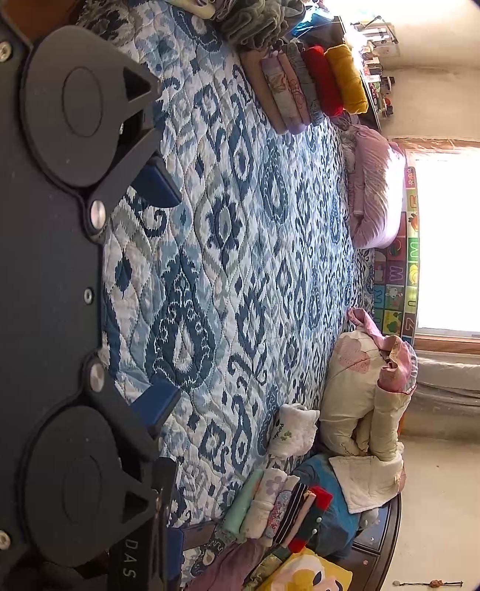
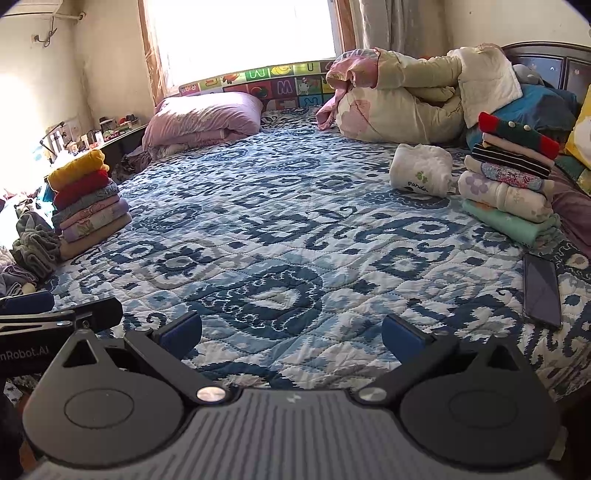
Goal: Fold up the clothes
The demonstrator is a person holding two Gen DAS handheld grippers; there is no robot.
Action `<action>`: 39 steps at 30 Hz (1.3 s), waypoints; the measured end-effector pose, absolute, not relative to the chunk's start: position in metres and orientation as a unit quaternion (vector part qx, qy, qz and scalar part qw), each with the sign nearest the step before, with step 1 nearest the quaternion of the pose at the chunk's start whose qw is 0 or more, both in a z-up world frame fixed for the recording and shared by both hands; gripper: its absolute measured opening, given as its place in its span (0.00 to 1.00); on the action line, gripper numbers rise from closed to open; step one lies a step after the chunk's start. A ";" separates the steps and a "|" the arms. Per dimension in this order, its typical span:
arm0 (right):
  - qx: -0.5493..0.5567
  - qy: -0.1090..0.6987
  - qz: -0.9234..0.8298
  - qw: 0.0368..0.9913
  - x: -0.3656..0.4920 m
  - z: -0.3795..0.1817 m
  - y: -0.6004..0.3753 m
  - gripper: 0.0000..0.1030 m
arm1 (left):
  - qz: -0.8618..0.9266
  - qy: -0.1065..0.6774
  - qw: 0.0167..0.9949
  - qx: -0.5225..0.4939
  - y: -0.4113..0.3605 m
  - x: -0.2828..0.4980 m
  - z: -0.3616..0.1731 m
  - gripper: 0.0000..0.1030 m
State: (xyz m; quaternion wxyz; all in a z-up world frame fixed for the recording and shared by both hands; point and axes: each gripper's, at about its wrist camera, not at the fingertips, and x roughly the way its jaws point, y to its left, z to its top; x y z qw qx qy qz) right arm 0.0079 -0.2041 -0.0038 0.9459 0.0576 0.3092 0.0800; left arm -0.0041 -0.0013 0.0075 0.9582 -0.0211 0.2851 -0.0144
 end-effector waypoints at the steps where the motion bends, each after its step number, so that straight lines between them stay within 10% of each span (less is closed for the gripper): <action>1: 0.058 0.309 0.080 0.946 0.007 -0.003 -0.205 1.00 | -0.014 0.285 0.958 -0.021 -0.002 -0.004 0.007 1.00; 39: 0.067 0.310 0.076 0.945 0.006 -0.005 -0.211 1.00 | -0.013 0.285 0.958 -0.012 -0.008 -0.004 0.010 1.00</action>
